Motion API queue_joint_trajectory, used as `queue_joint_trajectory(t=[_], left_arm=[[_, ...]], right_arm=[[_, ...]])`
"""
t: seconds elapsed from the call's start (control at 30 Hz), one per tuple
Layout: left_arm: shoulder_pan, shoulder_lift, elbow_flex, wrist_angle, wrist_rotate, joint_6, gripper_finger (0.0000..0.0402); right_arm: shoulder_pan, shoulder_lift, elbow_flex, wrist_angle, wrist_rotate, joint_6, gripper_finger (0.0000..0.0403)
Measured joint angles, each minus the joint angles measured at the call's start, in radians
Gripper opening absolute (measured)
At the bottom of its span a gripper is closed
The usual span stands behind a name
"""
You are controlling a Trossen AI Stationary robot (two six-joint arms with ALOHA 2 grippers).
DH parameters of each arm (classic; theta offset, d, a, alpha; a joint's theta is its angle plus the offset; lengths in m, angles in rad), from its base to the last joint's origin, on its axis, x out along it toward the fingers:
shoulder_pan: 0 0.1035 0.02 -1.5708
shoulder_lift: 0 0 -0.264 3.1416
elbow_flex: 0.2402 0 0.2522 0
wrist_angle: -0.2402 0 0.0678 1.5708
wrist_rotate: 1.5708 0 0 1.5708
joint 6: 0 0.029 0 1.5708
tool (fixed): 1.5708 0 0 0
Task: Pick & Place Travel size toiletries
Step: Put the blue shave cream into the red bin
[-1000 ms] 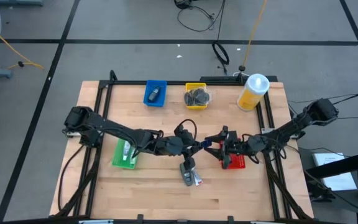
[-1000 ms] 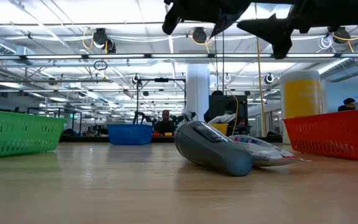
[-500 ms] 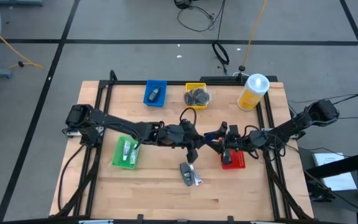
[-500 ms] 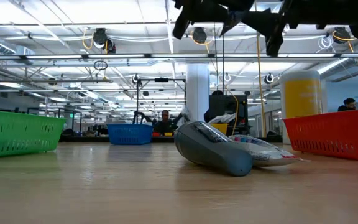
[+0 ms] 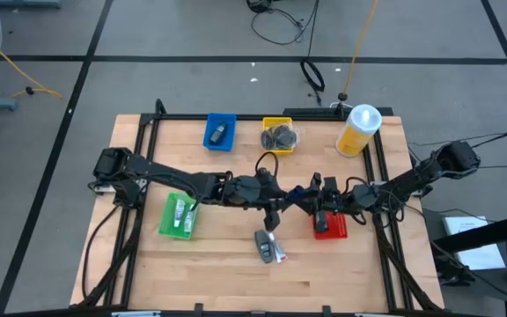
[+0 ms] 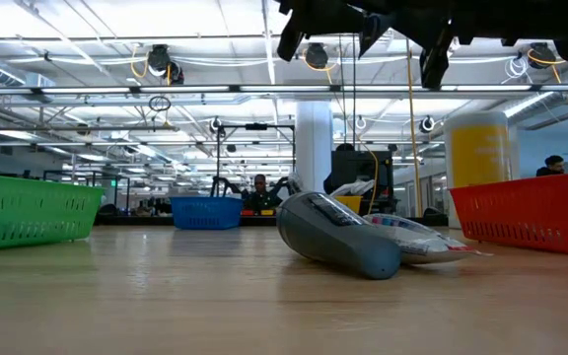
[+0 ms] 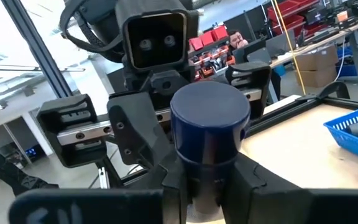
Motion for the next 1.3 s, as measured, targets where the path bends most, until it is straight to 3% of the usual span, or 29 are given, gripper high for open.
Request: queue_joint_trajectory(t=[0.27, 0.5, 0.7, 0.93, 1.3], left_arm=[[-0.007, 0.000, 0.000, -0.054, 0.001, 0.056, 0.0194], [-0.011, 0.000, 0.000, -0.134, 0.001, 0.056, 0.0274], [-0.021, -0.001, 0.000, -0.148, 0.000, 0.088, 0.0284], [-0.031, -0.001, 0.000, -0.216, 0.032, 0.126, 0.0285], [-0.046, -0.001, 0.000, -0.318, 0.077, 0.235, 0.0285]], right_arm=[[0.000, -0.014, 0.000, -0.086, 0.012, 0.069, 0.0049], [0.000, -0.156, -0.001, -0.399, 0.015, 0.209, 0.0049], [0.001, -0.341, -0.001, -0.702, -0.002, 0.380, 0.0049], [0.022, -0.521, -0.001, -1.005, -0.126, 0.595, 0.0049], [0.035, -0.563, -0.001, -1.377, -0.307, 0.843, 0.0043]])
